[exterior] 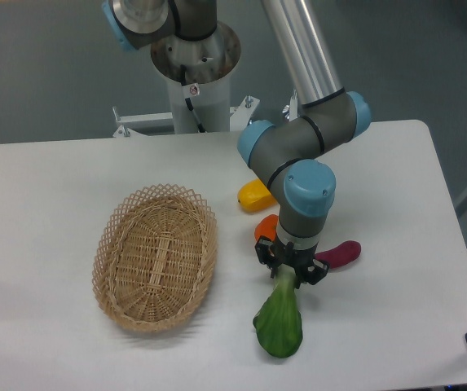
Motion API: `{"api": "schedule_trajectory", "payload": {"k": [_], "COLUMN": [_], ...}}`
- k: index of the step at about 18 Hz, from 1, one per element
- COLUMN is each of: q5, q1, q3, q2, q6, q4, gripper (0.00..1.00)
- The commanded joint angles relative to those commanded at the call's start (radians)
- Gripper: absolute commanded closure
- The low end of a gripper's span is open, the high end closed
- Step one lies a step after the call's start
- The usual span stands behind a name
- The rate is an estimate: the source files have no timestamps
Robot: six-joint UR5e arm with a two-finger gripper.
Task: Pick up the green vegetable from the table
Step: 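Lower the gripper over the bok choy stem and close on it, then lift the held bok choy up off the table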
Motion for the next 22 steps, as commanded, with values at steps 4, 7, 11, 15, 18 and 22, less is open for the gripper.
{"api": "schedule_trajectory", "payload": {"k": [4, 7, 11, 15, 18, 22], "q5": [0.000, -0.002, -0.005, -0.006, -0.008, -0.003], "q1": [0.000, 0.003, 0.011, 0.037, 0.083, 0.149], "q3": [0.014, 0.049, 0.153, 0.181, 0.172, 0.175], "q2": [0.006, 0.029, 0.070, 0.141, 0.199, 0.251], "q6": [0.006, 0.017, 0.055, 0.121, 0.184, 0.296], "q4": [-0.002, 0.006, -0.008, -0.044, -0.101, -0.185], "gripper": [0.62, 0.62, 0.62, 0.62, 0.62, 0.62]}}
